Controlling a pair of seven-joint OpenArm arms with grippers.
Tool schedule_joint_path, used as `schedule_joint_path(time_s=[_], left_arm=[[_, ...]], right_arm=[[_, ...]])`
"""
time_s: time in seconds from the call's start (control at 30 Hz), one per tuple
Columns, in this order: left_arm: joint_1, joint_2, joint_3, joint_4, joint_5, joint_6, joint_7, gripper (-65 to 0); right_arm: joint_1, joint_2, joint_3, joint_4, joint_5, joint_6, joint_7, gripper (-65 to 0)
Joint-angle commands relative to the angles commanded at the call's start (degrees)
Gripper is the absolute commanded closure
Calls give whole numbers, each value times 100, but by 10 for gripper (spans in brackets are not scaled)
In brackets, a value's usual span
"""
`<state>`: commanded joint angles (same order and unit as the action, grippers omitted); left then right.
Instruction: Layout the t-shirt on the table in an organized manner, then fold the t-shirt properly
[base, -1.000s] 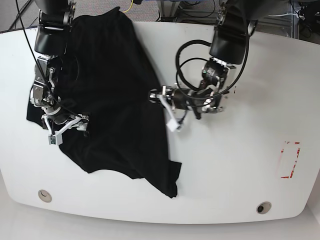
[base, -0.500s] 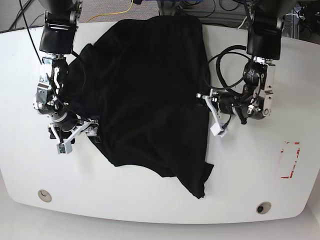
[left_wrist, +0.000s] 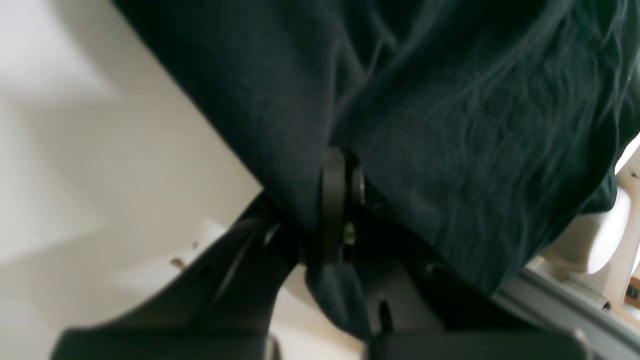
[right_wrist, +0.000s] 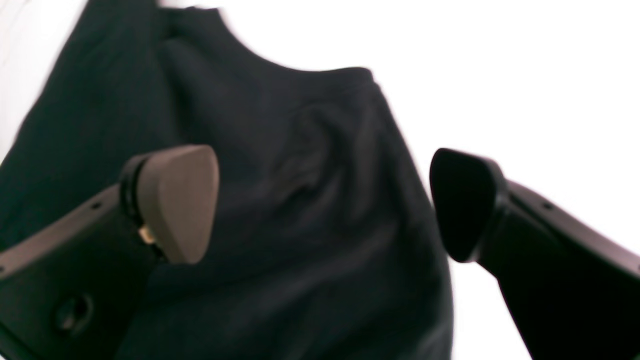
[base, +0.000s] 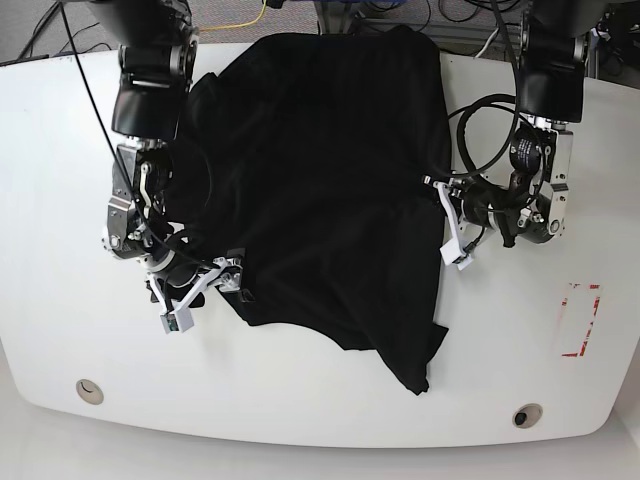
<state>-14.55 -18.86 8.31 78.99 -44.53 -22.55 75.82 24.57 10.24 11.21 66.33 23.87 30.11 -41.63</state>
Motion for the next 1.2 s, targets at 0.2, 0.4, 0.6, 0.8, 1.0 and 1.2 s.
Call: schedule_joint_path(time_s=[0.2, 0.4, 0.6, 0.8, 1.0, 1.2], left_arm=[[62, -246, 0, 343, 0, 0, 18, 0], [88, -273, 0, 466, 0, 0, 18, 0], [88, -343, 0, 510, 0, 0, 18, 0], [88, -343, 0, 510, 0, 0, 18, 0], [88, -343, 0, 510, 0, 0, 18, 0], [88, -343, 0, 519, 0, 0, 18, 0]], right_arm=[[571, 53, -18, -1292, -9, 220, 527, -650], [1011, 158, -26, -2347, -9, 519, 712, -650], [1081, 114, -26, -2673, -9, 853, 712, -650], [976, -79, -26, -2690, -9, 967, 712, -650], [888, -255, -26, -2690, -9, 989, 712, -650], [879, -387, -26, -2690, -9, 989, 712, -650]])
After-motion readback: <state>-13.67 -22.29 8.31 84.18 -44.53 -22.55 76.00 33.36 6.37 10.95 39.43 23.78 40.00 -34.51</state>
